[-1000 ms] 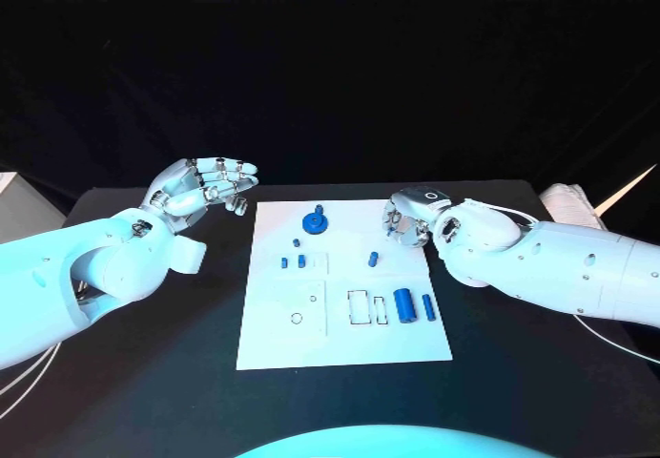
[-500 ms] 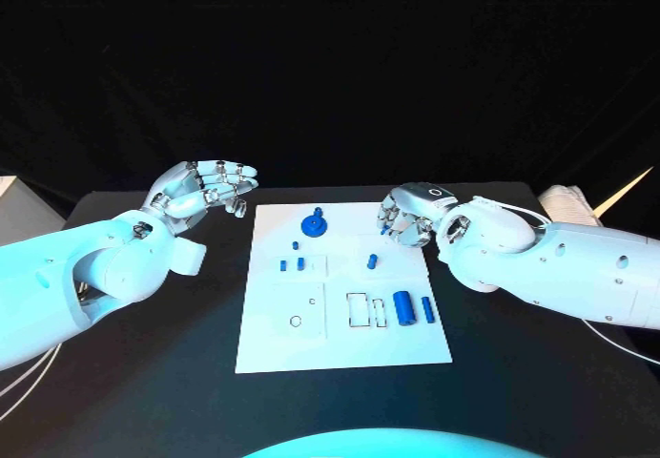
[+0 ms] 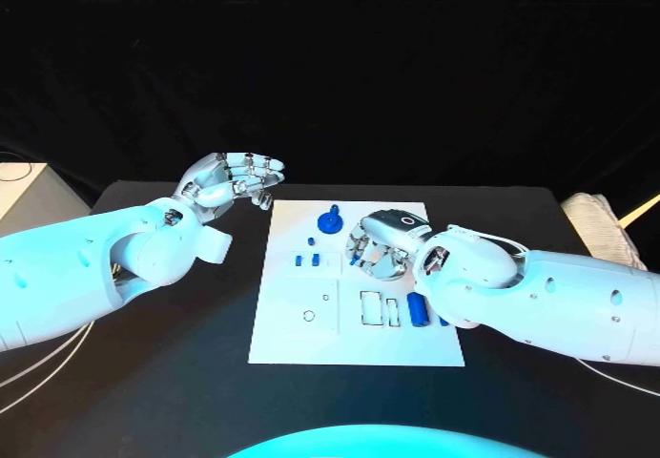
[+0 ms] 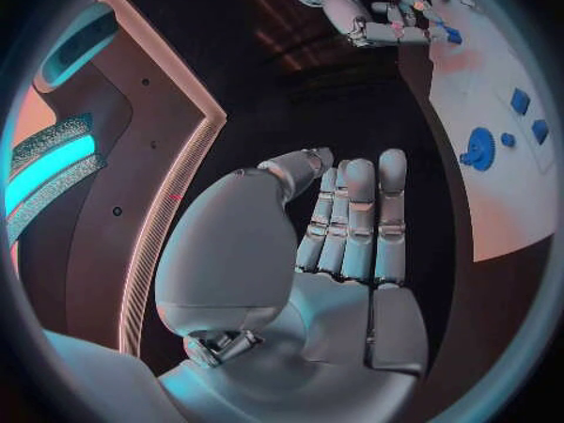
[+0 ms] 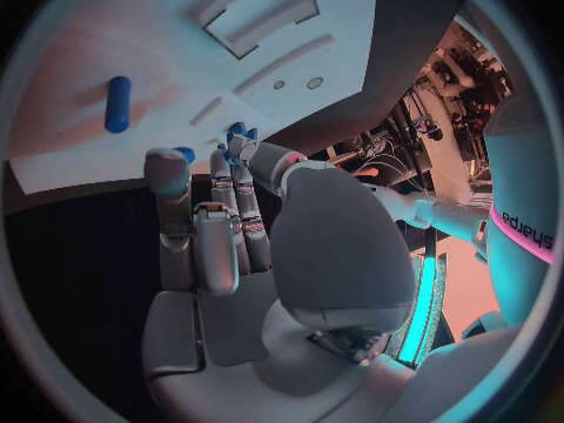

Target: Assemble the parts on the task board

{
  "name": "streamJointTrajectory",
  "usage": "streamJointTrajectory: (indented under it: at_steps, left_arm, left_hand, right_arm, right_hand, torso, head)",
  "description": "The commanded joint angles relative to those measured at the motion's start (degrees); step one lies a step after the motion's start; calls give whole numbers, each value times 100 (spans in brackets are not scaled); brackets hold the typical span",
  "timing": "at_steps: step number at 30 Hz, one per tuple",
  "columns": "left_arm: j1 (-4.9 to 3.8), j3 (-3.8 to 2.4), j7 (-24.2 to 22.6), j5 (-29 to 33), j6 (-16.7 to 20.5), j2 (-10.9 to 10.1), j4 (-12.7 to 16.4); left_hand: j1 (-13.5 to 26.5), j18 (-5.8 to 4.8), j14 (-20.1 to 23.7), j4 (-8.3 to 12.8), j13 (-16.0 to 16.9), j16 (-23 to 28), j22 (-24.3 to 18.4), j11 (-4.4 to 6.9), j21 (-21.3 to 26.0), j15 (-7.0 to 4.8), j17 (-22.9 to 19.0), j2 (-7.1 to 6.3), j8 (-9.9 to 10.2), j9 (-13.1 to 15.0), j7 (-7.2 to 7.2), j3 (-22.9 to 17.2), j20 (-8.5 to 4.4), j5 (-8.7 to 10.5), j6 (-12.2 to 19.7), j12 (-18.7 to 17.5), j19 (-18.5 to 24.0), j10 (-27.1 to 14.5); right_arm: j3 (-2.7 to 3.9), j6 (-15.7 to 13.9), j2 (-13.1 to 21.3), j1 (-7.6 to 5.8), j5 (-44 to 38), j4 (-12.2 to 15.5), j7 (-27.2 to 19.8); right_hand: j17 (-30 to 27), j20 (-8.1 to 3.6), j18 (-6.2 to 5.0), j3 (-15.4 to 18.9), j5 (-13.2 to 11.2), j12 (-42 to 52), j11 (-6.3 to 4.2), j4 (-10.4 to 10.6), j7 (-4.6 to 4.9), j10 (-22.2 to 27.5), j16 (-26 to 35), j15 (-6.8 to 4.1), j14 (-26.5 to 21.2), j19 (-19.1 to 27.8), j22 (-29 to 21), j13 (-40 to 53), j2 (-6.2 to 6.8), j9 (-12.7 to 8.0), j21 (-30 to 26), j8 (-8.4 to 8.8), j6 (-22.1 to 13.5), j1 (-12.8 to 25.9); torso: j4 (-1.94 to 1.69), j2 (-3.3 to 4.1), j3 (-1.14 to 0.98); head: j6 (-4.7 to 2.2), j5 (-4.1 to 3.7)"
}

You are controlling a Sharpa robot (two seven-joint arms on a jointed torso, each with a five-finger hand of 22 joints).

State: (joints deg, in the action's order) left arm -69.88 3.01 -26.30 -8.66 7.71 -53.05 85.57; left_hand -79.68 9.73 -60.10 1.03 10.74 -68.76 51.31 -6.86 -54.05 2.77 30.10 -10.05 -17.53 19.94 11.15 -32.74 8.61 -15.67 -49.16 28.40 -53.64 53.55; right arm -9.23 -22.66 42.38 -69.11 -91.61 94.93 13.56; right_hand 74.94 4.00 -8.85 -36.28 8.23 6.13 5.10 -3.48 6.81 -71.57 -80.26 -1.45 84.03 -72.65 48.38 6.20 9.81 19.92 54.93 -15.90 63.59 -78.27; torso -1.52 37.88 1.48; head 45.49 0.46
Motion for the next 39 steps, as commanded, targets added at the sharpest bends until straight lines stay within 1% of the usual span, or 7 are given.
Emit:
streamJointTrajectory:
  at_steps: [1,10,14,24,26,30,39]
  left_arm:
    - [6,-5,-35,25,-99,35,-5]
    - [6,-5,-17,32,-105,129,-61]
    - [6,-5,-17,32,-103,144,-70]
    - [6,-5,-9,32,-105,130,-64]
    - [6,-5,-5,32,-108,129,-62]
    - [6,-5,1,32,-117,123,-58]
    - [6,-5,12,32,-134,106,-56]
  left_hand:
    - [-28,85,35,-10,-8,28,5,-34,-20,9,-7,-10,-7,-5,-7,-34,-34,-26,38,2,23,-21]
    - [-11,83,32,-2,-8,31,22,-35,-37,11,-10,-17,13,-16,-7,-54,-33,-26,73,3,20,-20]
    - [-11,83,32,-2,-8,31,22,-35,-37,11,-10,-17,13,-16,-7,-54,-33,-26,73,3,20,-20]
    - [-8,83,31,0,-8,32,24,-35,-40,11,-11,-16,15,-18,-6,-61,-33,-27,77,4,22,-19]
    - [-8,83,31,0,-8,32,24,-35,-40,11,-11,-16,15,-18,-6,-61,-33,-27,77,4,22,-19]
    - [-8,83,31,0,-8,32,24,-35,-40,11,-11,-16,15,-18,-6,-61,-33,-27,77,4,22,-19]
    - [-6,85,31,2,-8,33,20,-34,-36,11,-13,-12,13,-17,-9,-68,-33,-26,73,5,31,-19]
  right_arm:
    - [-26,46,-102,82,-273,-9,-74]
    - [-74,96,-359,302,-415,-83,-36]
    - [-85,98,-440,369,-477,-125,10]
    - [-93,93,-578,451,-566,-223,84]
    - [-93,107,-607,467,-578,-252,92]
    - [-96,134,-649,484,-605,-282,114]
    - [-97,117,-681,500,-631,-260,120]
  right_hand:
    - [188,-24,67,-37,16,12,-239,8,-6,-272,-25,-47,360,-2,5,169,-49,3,21,-35,35,14]
    - [185,-24,66,-47,22,6,-237,0,-2,-274,-26,-46,361,1,7,172,-49,9,22,-33,29,17]
    - [186,-24,65,-51,22,4,-236,-3,0,-275,-28,-45,361,3,4,173,-49,11,20,-32,26,17]
    - [198,-24,66,-59,23,-1,-234,-11,3,-276,-38,-45,364,1,15,176,-51,15,29,-30,21,16]
    - [198,-24,66,-59,23,-1,-234,-11,3,-276,-38,-45,364,1,15,176,-51,15,29,-30,21,16]
    - [201,-25,64,-65,26,-5,-233,-17,5,-276,-43,-44,365,5,8,178,-50,19,24,-29,18,16]
    - [201,-25,64,-65,26,-5,-233,-17,5,-276,-43,-44,365,5,8,178,-50,19,24,-29,18,16]
  torso:
    - [-12,-1,6]
    - [-5,8,-1]
    - [-9,16,7]
    - [10,11,-1]
    - [5,14,-2]
    - [-7,18,4]
    - [4,10,0]
  head:
    - [32,93]
    - [79,213]
    - [88,246]
    - [153,307]
    - [165,324]
    - [177,327]
    - [219,344]
